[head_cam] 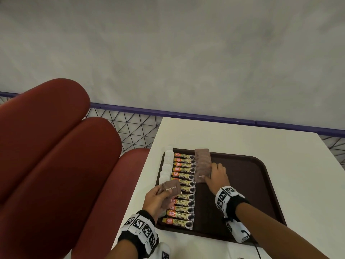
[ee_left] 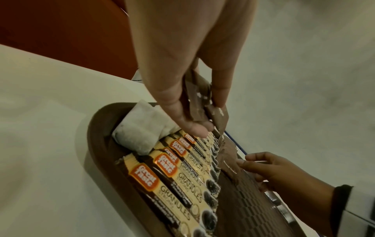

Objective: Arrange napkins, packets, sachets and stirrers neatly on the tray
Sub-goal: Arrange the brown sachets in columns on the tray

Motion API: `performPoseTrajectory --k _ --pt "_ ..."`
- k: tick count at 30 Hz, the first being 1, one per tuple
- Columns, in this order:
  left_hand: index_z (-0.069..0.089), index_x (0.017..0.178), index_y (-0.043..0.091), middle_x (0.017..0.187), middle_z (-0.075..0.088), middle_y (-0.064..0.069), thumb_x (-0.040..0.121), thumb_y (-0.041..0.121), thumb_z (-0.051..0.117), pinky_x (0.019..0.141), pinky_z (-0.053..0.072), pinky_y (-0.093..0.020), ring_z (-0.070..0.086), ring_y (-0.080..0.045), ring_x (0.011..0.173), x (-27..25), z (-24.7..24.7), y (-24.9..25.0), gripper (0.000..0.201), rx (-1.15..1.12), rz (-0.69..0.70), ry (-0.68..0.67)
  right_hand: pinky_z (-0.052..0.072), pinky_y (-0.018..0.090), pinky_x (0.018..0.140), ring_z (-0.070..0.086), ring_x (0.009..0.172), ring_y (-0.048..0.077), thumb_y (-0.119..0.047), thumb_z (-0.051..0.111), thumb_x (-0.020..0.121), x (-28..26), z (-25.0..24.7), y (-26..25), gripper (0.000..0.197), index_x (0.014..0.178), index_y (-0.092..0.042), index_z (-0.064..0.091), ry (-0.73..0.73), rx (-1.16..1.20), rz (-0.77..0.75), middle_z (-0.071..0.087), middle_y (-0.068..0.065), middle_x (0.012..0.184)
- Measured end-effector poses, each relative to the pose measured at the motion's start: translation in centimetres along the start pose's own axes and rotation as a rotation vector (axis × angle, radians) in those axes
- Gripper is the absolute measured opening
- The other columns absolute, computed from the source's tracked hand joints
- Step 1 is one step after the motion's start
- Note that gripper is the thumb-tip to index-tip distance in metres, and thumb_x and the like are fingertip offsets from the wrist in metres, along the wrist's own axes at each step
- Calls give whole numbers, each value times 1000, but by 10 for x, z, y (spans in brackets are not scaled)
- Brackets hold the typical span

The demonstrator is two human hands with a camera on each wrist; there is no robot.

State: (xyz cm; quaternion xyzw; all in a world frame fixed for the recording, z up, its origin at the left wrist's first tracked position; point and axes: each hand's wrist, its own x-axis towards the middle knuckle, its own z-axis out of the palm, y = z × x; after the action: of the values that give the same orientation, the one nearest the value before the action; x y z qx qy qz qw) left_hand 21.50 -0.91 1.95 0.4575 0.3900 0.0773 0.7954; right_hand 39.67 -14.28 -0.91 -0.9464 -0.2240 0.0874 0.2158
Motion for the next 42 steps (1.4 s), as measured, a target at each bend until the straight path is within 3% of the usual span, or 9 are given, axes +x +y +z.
performPoseTrajectory --k 6,11,15,17,24,28,32,36,42 --pt "59 105 6 96 65 -13 86 -2 60 69 53 -32 63 -23 83 -3 10 -2 20 63 19 21 39 28 94 41 114 20 -26 57 89 -19 -8 -5 28 112 -10 52 -70 166 -157 47 7 117" --pt "60 98 8 84 66 -10 86 1 61 52 50 -24 63 -18 69 -5 19 -7 14 134 43 18 37 6 70 47 88 4 -26 55 92 -37 -17 -20 26 111 -9 55 -178 397 -275 49 0 103" --pt "60 99 6 81 66 -9 86 1 61 52 49 -23 63 -16 66 -7 24 -7 14 152 57 -9 42 10 67 49 76 1 -25 59 89 -46 -16 -28 35 119 -8 52 -436 552 -185 54 1 98" --pt "60 103 4 84 66 -9 86 1 62 54 51 -23 64 -16 69 -8 27 -6 17 158 59 -31 47 28 75 52 78 14 -16 63 87 -48 -14 -28 21 102 -4 57 -481 597 -182 54 7 90" --pt "58 100 6 105 64 -16 92 -4 46 70 55 -34 64 -25 89 -4 28 -6 18 15 24 -22 37 18 61 48 68 6 -14 64 85 -41 -24 -16 27 68 -26 47 -157 544 -66 52 -7 73" --pt "53 98 5 99 62 -13 93 -9 41 78 53 -34 61 -28 94 1 23 -6 19 -59 49 33 37 26 60 46 70 17 -11 67 81 -26 -32 8 26 68 -17 45 -2 566 118 52 3 74" --pt "49 116 -3 116 58 -21 93 -1 48 75 55 -30 61 -31 102 9 12 -10 23 -34 74 106 41 25 66 52 79 18 -5 65 81 -19 -31 25 16 96 -6 61 -23 525 205 60 11 87" --pt "56 101 7 117 58 -19 93 -1 49 85 52 -35 61 -29 101 9 6 -8 13 -32 108 85 41 26 74 55 83 20 -7 64 83 -15 -19 27 15 97 -3 64 -115 475 242 62 10 89" --pt "58 113 11 119 57 -15 88 1 58 68 55 -29 59 -31 108 10 0 -5 27 15 133 121 37 24 74 54 84 22 -13 66 84 -5 0 17 19 100 -4 65 -175 462 297 58 6 88"
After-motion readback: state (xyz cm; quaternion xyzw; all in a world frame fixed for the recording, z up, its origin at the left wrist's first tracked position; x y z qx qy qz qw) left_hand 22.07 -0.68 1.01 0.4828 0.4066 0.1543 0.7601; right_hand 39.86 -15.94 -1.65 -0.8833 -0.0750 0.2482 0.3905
